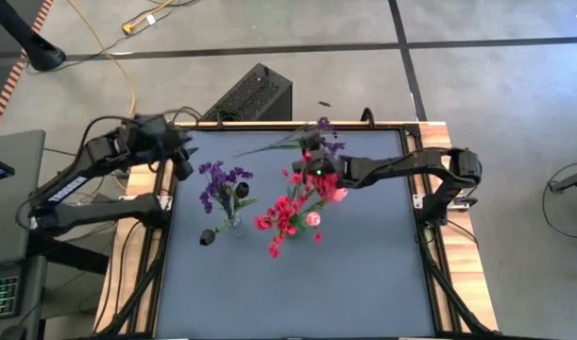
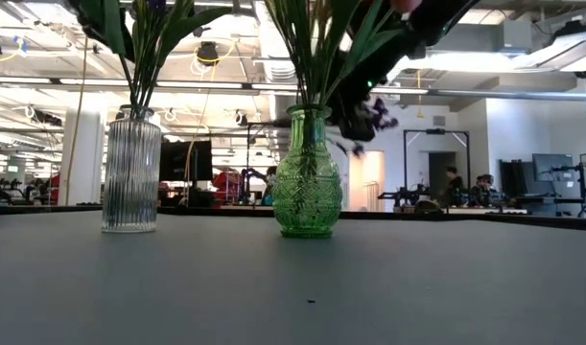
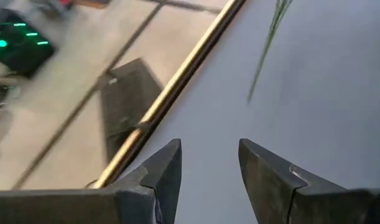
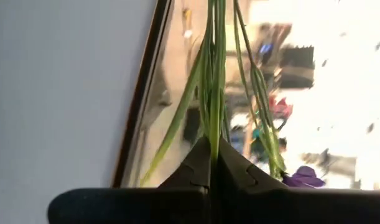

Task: Sort flowers into vase by color
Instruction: Put the violet flowers into the transparent vase

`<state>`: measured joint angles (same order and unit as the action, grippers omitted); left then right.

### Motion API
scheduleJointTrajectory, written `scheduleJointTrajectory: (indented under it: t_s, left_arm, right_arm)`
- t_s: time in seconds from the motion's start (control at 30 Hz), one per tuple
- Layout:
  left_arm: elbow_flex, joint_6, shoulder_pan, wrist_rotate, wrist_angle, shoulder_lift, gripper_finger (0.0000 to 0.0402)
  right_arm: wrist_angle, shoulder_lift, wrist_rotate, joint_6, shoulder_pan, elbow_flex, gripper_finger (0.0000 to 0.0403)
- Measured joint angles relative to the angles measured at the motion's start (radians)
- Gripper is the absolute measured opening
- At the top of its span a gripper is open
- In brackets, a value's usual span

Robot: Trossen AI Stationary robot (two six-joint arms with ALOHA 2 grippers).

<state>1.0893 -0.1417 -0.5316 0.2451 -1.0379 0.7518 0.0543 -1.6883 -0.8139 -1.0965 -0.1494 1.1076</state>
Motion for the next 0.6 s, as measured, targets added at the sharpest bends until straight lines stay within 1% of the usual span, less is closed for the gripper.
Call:
scheduleJointTrajectory:
  t_s: [0.1,0.17,0.27,0.33,0.43,0.6]
  left_arm:
    - [0.0,-0.044,-0.1,-0.168,0.059,0.024,0.0148]
    - [0.0,-0.06,-0.17,-0.274,0.103,0.051,0.0148]
    - [0.001,-0.063,-0.262,-0.422,0.132,0.112,0.0148]
    - [0.001,-0.063,-0.309,-0.498,0.132,0.167,0.0148]
    - [0.0,-0.068,-0.339,-0.602,0.133,0.261,0.0148]
    - [0.0,-0.076,-0.34,-0.747,0.179,0.398,0.0148]
  right_arm:
    - [0.074,0.001,0.001,-0.133,0.035,0.0,0.0036]
    - [0.124,-0.003,0.007,-0.195,0.053,0.0,0.0037]
    - [0.192,-0.012,0.014,-0.252,0.065,0.0,0.0033]
    - [0.198,-0.013,0.03,-0.264,0.065,0.0,0.0029]
    - [0.194,-0.013,0.045,-0.259,0.062,0.0,0.003]
    - [0.193,-0.013,0.053,-0.259,0.062,0.0,0.0035]
